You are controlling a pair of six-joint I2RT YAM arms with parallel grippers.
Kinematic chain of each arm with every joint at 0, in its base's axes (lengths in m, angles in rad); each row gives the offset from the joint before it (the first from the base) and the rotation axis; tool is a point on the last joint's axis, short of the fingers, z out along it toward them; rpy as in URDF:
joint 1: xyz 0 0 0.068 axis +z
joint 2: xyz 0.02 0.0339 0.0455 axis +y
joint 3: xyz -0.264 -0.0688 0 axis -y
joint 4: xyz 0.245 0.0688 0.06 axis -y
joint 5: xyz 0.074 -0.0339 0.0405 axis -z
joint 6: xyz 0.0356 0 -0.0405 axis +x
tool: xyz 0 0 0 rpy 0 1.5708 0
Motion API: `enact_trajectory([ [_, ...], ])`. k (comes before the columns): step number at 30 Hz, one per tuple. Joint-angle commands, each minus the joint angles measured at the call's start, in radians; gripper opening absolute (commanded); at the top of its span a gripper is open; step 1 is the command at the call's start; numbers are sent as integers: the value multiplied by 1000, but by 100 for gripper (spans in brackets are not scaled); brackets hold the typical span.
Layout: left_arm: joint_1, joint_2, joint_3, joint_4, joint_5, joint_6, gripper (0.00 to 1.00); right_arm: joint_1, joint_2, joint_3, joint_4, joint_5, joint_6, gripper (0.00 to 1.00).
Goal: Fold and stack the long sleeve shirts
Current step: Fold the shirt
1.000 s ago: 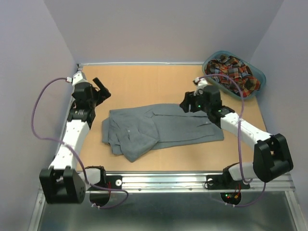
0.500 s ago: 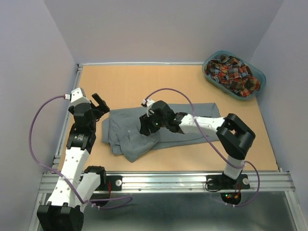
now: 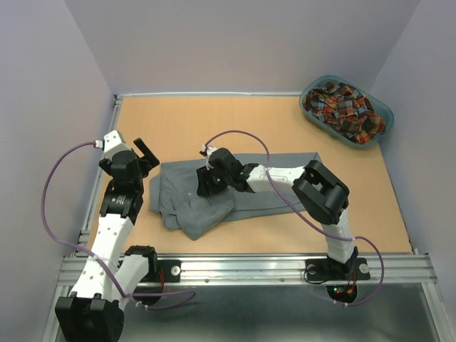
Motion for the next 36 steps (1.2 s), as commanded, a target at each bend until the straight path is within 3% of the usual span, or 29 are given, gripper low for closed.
enact_trajectory([
  [1, -4, 0, 18, 35, -24, 2, 98, 29, 27, 75, 18, -41, 3, 56],
  [7, -4, 14, 18, 36, -4, 1, 98, 52, 34, 95, 18, -63, -13, 53],
  [14, -4, 20, 18, 39, -1, 2, 98, 59, 56, 114, 18, -70, -37, 43],
  [19, -4, 34, 21, 41, 8, 5, 98, 67, 25, 137, 18, -78, -82, 19],
  [24, -4, 35, 18, 45, 13, 10, 98, 81, -44, 129, 19, -76, -124, 18],
  [26, -4, 31, 16, 48, 22, 13, 98, 84, -88, 114, 17, -76, -140, 1],
  [36, -4, 14, 4, 68, 66, 22, 98, 92, -199, 37, 18, -46, -174, 4],
])
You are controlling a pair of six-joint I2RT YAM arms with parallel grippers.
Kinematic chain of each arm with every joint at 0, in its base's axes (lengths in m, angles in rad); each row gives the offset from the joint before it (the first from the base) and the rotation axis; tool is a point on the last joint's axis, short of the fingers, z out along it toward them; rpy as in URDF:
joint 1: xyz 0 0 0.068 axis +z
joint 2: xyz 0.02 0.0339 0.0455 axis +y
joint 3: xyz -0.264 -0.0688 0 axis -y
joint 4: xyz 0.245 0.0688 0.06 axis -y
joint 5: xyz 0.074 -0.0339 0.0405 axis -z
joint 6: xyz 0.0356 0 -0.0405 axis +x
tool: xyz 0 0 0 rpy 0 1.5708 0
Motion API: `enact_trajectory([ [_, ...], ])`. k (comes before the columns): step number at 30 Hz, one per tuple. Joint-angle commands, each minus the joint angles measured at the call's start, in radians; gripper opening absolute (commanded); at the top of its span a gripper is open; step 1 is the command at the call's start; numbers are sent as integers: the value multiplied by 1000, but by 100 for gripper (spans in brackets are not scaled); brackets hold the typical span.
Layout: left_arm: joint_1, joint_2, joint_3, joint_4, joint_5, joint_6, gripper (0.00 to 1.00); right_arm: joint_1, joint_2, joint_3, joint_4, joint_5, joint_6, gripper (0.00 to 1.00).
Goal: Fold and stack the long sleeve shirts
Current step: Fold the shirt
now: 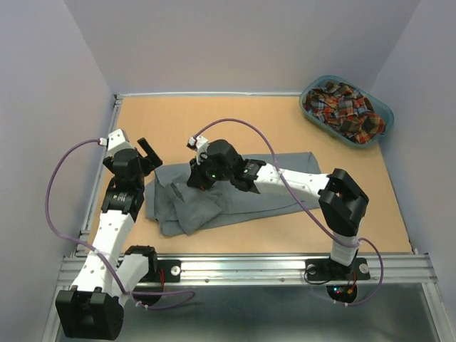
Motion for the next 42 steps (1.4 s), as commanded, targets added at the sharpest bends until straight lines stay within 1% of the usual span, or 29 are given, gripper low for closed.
enact_trajectory([
  [1, -4, -29, 4, 61, 14, 20, 98, 10, -23, -39, 34, 10, -21, 6],
  [2, -4, -30, 2, 61, 13, 19, 98, 11, -17, -45, 32, 7, -18, 9],
  [3, -4, -34, -1, 63, 13, 20, 98, 11, -6, -48, 32, 6, -16, 18],
  [5, -4, -36, -2, 66, 17, 22, 98, 11, 26, -62, 32, 10, -15, 23],
  [8, -4, -28, -4, 66, 19, 22, 98, 11, 47, -83, 32, 16, -10, 36],
  [9, -4, -23, -4, 65, 21, 20, 98, 11, 46, -88, 34, 20, -7, 39],
  [10, -4, -19, -5, 63, 25, 20, 98, 11, 37, -92, 32, 45, -7, 43],
  [11, -4, -17, -4, 63, 27, 19, 98, 10, 26, -106, 32, 71, -7, 44],
  [12, -4, -8, -5, 61, 31, 14, 98, 7, -5, -115, 31, 104, -12, 49],
  [13, -4, -2, -4, 61, 36, 11, 98, 4, -25, -128, 29, 174, -18, 52],
  [14, -4, 7, -4, 61, 40, 0, 98, -6, -43, -138, 28, 203, -22, 53],
  [16, -4, 42, 7, 52, 62, -15, 98, -71, -106, -184, 17, 243, -9, 57],
  [17, -4, 78, 11, 46, 71, -32, 98, -134, -130, -203, 16, 250, 11, 57],
  [20, -4, 151, 53, 12, 117, -53, 96, -235, -221, -302, 12, 338, 45, 57],
  [21, -4, 209, 77, -6, 134, -66, 94, -306, -262, -350, 12, 357, 51, 56],
  [22, -4, 240, 93, -17, 145, -69, 93, -343, -279, -378, 12, 360, 59, 56],
  [23, -4, 309, 106, -23, 155, -75, 90, -421, -295, -399, 11, 363, 85, 55],
  [24, -4, 344, 140, -32, 175, -80, 88, -459, -311, -443, 11, 363, 99, 54],
  [26, -4, 418, 178, -72, 188, -93, 85, -530, -353, -482, 11, 362, 137, 52],
  [27, -4, 485, 210, -86, 198, -96, 83, -591, -364, -502, 9, 362, 151, 51],
  [29, -4, 568, 232, -101, 212, -109, 81, -671, -394, -552, 9, 366, 187, 51],
  [32, -4, 621, 252, -92, 243, -124, 79, -745, -396, -583, 9, 368, 220, 51],
  [33, -4, 641, 255, -89, 241, -127, 77, -786, -385, -593, 9, 365, 223, 51],
  [36, -4, 681, 264, -83, 225, -127, 75, -837, -367, -596, 9, 355, 243, 51],
  [42, -1, 745, 275, -87, 180, -129, 73, -866, -316, -591, 9, 331, 270, 50],
])
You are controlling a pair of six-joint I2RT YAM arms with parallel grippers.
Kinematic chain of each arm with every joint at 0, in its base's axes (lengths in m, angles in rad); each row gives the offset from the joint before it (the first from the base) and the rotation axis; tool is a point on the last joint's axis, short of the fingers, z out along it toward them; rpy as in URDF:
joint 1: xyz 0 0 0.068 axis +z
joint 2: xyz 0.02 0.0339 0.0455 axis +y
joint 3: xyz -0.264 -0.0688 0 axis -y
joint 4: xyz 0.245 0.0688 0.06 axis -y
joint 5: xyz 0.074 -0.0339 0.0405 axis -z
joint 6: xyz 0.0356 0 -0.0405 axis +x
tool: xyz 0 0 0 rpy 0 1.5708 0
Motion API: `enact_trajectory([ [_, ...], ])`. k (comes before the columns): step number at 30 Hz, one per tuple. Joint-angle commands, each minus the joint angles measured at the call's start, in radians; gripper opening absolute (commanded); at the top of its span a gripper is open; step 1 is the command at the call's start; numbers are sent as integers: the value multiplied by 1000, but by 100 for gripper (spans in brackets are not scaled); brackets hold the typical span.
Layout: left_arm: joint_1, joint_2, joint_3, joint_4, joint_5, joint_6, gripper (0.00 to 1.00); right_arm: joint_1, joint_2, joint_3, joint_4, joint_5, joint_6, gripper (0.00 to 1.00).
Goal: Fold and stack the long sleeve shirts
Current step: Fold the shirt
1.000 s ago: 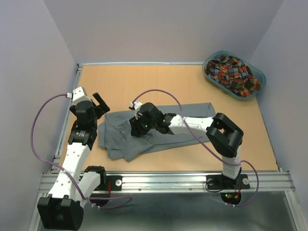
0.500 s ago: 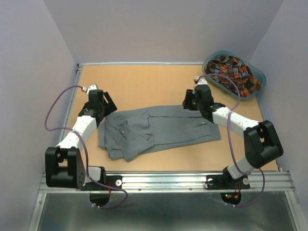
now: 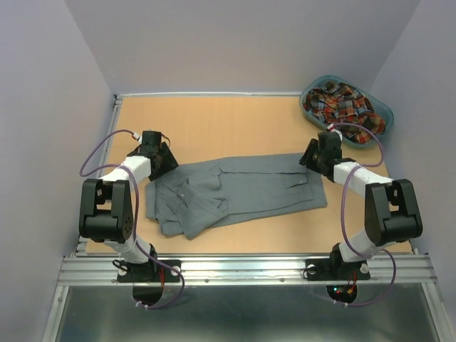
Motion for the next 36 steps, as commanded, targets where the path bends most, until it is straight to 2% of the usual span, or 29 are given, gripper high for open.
enact_trajectory([
  [1, -1, 28, 50, -13, -48, -9, 73, -7, 33, -10, 23, -29, 37, 49],
  [13, 13, 89, 62, -32, -85, 2, 73, -7, 33, -74, 24, -20, 70, 48],
  [17, 13, 98, 65, -36, -94, 6, 73, -9, 36, -76, 26, -9, 73, 44],
  [21, 13, 104, 67, -42, -105, 6, 73, -7, 25, -74, 27, 14, 62, 34],
  [24, 13, 104, 69, -46, -109, 6, 73, -6, 13, -71, 29, 23, 59, 12],
  [27, 13, 103, 69, -46, -112, 6, 73, -7, 4, -65, 29, 23, 57, 0],
  [36, 17, 109, 73, -55, -134, 11, 73, -24, -25, -77, 27, 91, 8, 1],
])
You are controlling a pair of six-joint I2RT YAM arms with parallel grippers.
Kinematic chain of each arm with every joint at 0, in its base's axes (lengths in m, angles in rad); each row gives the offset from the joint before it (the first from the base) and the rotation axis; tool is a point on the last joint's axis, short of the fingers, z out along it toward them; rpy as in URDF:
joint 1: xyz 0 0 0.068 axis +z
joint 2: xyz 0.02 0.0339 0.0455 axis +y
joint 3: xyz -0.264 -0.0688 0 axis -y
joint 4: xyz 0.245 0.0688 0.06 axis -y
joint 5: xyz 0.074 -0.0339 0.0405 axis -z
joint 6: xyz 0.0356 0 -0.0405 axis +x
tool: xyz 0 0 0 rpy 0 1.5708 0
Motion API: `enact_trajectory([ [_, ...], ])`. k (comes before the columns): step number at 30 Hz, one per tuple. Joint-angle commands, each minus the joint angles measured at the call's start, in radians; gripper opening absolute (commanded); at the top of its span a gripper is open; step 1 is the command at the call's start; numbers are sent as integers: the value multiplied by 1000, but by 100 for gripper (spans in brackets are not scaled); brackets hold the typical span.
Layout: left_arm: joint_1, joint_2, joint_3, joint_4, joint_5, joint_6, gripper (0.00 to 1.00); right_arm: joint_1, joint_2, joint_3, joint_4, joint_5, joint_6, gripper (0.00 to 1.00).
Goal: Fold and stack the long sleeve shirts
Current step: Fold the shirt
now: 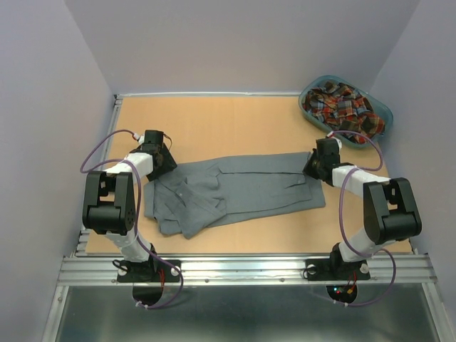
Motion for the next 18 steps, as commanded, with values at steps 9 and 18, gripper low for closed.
enact_trajectory([
  [9, 26, 7, 39, -51, -55, 18, 74, -28, -51, -27, 25, 90, -82, 16],
  [18, 26, -116, 16, 25, 62, 52, 87, -15, -142, 1, 25, -26, -217, 46],
])
